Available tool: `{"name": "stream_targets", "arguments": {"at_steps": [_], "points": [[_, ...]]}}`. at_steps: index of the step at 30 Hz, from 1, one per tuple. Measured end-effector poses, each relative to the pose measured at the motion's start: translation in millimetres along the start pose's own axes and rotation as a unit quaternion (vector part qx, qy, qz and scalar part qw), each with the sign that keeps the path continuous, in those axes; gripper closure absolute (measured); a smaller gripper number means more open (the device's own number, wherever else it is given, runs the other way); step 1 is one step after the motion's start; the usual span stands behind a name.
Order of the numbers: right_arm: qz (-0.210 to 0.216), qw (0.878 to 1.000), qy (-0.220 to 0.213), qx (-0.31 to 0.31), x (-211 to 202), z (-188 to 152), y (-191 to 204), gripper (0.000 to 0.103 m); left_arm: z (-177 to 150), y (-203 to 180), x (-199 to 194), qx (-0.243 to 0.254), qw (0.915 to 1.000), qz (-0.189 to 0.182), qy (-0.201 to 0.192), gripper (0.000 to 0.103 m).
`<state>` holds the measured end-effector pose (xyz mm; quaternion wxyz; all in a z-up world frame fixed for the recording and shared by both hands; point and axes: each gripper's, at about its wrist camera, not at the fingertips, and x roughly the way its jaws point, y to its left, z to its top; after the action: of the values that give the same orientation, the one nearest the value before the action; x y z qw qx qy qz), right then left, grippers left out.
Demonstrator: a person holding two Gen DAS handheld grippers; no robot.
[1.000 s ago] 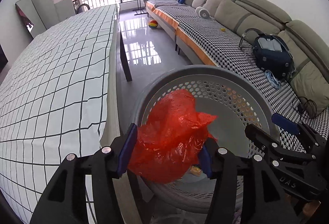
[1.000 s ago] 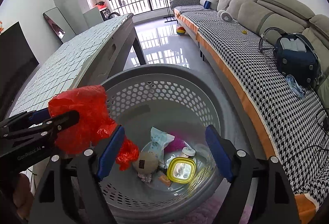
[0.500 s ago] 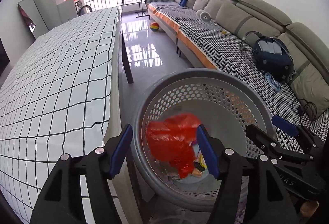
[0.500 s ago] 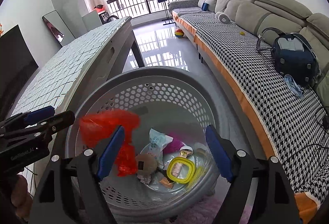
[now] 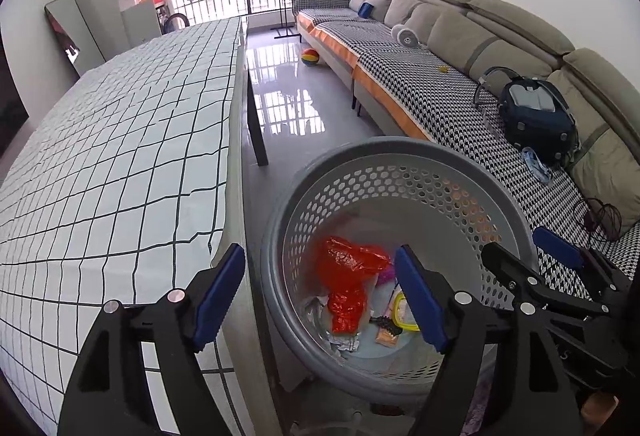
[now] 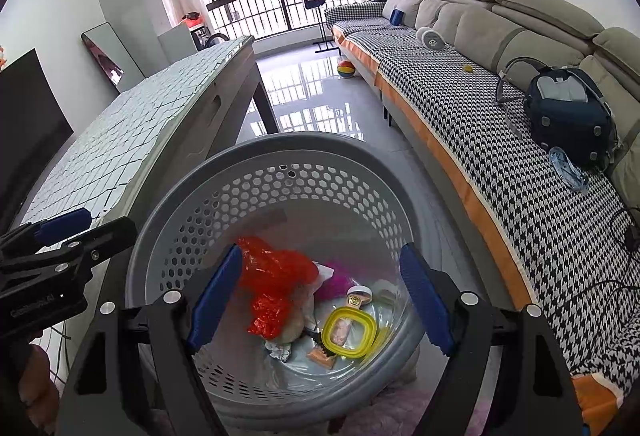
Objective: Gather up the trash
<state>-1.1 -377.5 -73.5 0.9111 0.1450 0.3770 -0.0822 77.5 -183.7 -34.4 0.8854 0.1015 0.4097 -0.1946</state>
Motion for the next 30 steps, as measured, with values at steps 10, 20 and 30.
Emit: {"name": "stream_targets", "arguments": {"at_steps": [10,20,30], "points": [[-0.004,1.0,-0.003,-0.003,-2.6,-2.2,1.4,0.026,-2.6,3.5,-5.7,-0.008,0.9998,0.017,-0.009,0.018],[0.002,1.0,-0.004,0.001,-3.9,-1.6,-1.2,0.026,-3.1,3.9,-5.7,-0.012,0.9995,0.026,-0.011,0.013],[0.003,1.0,-0.004,0.003,-2.4,-1.7,-3.2,0.026,-2.8,1.7,-2.7,-0.009,0.9994,0.032,-0.01,0.01]]}}
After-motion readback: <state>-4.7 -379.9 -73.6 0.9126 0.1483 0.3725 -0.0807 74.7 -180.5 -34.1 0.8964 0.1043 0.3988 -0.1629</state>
